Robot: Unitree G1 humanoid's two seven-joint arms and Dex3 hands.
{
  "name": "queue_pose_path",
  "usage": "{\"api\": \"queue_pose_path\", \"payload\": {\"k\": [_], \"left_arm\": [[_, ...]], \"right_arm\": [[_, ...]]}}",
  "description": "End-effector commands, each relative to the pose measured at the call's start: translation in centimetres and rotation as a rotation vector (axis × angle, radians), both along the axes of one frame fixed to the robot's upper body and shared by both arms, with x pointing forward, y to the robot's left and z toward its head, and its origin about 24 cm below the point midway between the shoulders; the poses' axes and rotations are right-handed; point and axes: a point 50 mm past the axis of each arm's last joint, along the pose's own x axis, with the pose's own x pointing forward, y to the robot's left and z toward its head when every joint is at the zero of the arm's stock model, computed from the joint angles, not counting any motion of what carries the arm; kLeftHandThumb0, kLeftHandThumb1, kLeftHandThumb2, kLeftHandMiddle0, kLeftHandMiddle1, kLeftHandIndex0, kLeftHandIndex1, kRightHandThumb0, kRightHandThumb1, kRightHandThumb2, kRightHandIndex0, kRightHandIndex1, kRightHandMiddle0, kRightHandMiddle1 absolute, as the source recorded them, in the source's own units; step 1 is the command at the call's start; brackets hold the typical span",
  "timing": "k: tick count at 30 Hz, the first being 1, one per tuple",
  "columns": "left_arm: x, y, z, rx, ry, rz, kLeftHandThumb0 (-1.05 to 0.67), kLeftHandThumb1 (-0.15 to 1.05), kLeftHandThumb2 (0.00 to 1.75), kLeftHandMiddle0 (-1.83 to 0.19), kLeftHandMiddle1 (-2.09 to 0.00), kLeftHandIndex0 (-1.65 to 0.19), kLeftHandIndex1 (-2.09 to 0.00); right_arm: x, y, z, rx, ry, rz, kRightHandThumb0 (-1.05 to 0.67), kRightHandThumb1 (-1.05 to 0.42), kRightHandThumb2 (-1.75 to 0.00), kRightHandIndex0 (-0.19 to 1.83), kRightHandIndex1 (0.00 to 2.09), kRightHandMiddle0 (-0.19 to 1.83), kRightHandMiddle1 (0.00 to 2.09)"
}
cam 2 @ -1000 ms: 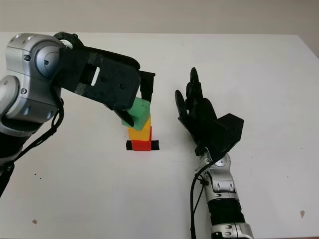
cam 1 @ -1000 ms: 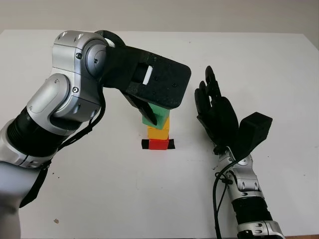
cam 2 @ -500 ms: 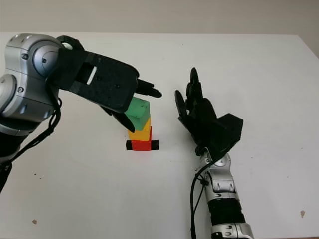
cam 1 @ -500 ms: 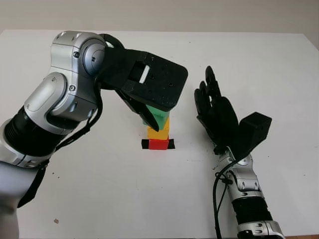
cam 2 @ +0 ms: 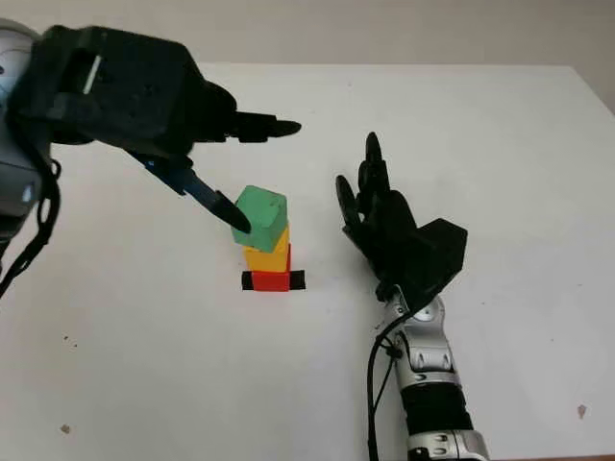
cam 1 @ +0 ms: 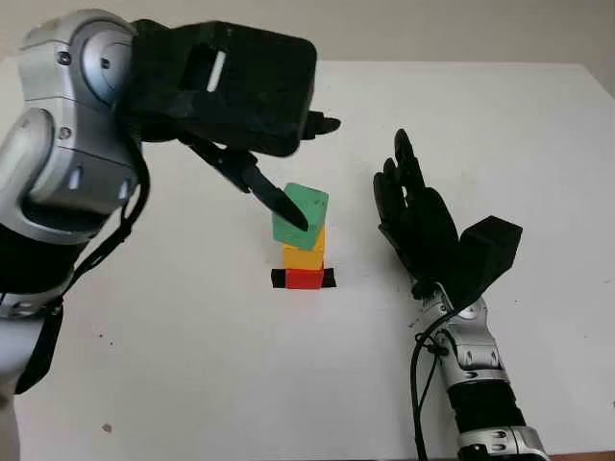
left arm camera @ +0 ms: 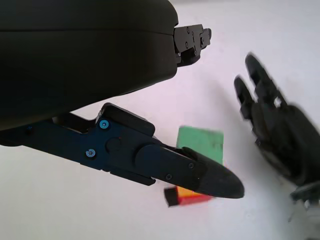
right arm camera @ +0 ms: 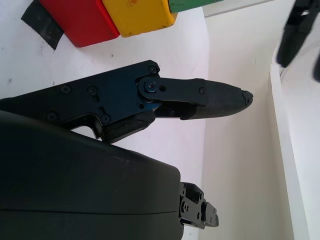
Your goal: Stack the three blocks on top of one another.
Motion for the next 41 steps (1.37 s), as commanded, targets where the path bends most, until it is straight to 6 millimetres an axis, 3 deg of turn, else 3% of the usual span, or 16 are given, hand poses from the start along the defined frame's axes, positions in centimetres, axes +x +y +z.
{"api": "queue_pose_path", "payload": {"k": [1, 3, 7, 15, 20, 27, 35, 41], "left_arm": [[-0.3, 2.1, 0.1, -0.098, -0.044, 0.064, -1.03, 1.05, 0.22, 0.00, -0.10, 0.19, 0.00], [-0.5, 3.7, -0.8, -0.230, -0.063, 0.124, -1.00, 1.05, 0.40, 0.15, -0.03, 0.19, 0.00], [-0.4, 5.7, -3.2, -0.407, -0.129, 0.206, -0.92, 1.05, 0.60, 0.19, 0.00, 0.19, 0.00], [-0.5, 8.5, -10.1, -0.877, -0.358, 0.377, -0.79, 1.05, 0.56, 0.19, 0.00, 0.19, 0.00], [-0.9, 9.3, -14.3, -0.992, -0.389, 0.440, -0.76, 1.05, 0.60, 0.19, 0.00, 0.19, 0.00], [-2.0, 8.4, -20.1, -1.111, -0.363, 0.528, -0.76, 1.05, 0.59, 0.19, 0.00, 0.19, 0.00], [-1.7, 8.4, -22.7, -1.252, -0.278, 0.563, -0.78, 1.05, 0.68, 0.19, 0.00, 0.19, 0.00], [-1.9, 8.2, -23.5, -1.285, -0.237, 0.590, -0.79, 1.05, 0.68, 0.19, 0.00, 0.19, 0.00]], "right_arm": [[-0.1, -0.5, 0.4, -0.003, -0.024, -0.006, -0.75, -1.05, -0.45, -0.19, 0.00, -0.19, 0.05], [0.0, -0.8, 0.5, -0.008, -0.025, -0.006, -0.76, -1.05, -0.45, -0.19, 0.00, -0.18, 0.05], [0.2, -1.2, 0.8, -0.025, -0.021, -0.002, -0.79, -1.05, -0.45, -0.19, 0.00, -0.19, 0.05], [0.6, -2.0, 2.0, -0.028, -0.081, -0.031, -0.82, -1.05, -0.52, -0.19, 0.00, -0.19, 0.01], [0.5, -2.2, 2.6, -0.019, -0.112, -0.019, -0.79, -1.05, -0.59, -0.19, 0.00, -0.19, 0.00], [0.5, -2.3, 2.5, -0.017, -0.108, -0.015, -0.76, -1.05, -0.66, -0.19, 0.00, -0.19, 0.00], [0.2, -2.0, 2.5, -0.008, -0.103, -0.019, -0.72, -1.05, -0.68, -0.19, 0.00, -0.19, 0.00], [0.0, -2.0, 1.9, -0.007, -0.062, -0.039, -0.74, -1.05, -0.63, -0.19, 0.00, -0.19, 0.00]]}}
